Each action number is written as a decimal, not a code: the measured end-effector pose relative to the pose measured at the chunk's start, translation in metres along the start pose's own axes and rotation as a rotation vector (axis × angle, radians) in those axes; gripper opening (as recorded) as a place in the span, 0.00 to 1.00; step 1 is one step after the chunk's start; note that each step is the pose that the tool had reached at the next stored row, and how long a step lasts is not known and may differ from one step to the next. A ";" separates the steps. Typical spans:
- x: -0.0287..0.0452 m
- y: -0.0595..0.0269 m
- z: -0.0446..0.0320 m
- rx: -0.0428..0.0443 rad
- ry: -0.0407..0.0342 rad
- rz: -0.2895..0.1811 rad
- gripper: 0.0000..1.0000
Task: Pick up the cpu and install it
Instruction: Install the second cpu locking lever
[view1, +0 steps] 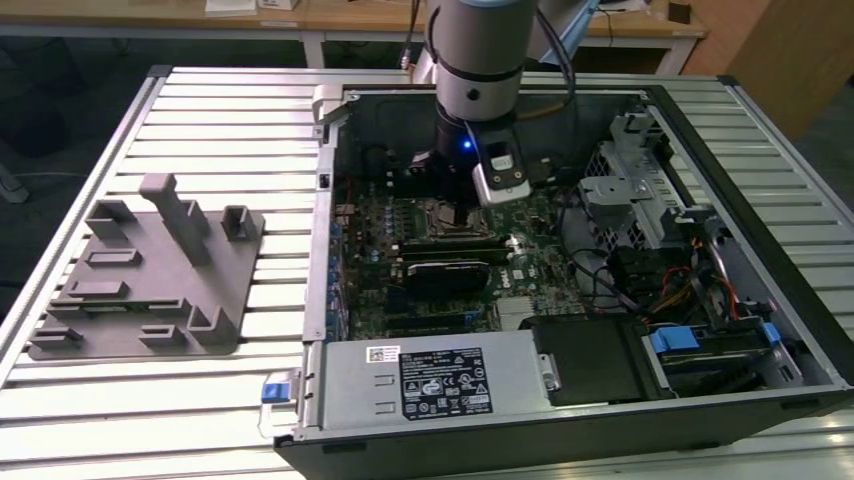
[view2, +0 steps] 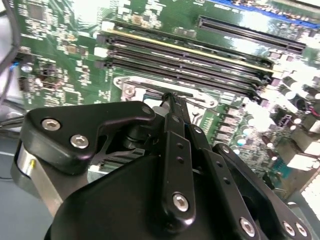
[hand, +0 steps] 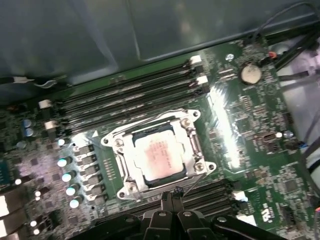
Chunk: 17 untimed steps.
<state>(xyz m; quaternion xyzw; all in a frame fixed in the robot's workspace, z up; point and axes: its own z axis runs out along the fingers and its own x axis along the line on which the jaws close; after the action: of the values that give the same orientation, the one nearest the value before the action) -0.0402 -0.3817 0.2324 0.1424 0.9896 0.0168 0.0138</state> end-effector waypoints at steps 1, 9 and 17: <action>0.0000 0.0000 0.0003 0.0027 0.0100 -0.003 0.11; 0.0000 -0.0001 0.0010 0.0135 0.0476 -0.013 0.11; -0.0002 0.0002 -0.0058 0.0117 0.0479 -0.013 0.11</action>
<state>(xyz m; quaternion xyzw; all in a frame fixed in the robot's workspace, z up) -0.0401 -0.3817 0.2382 0.1353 0.9906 0.0144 -0.0106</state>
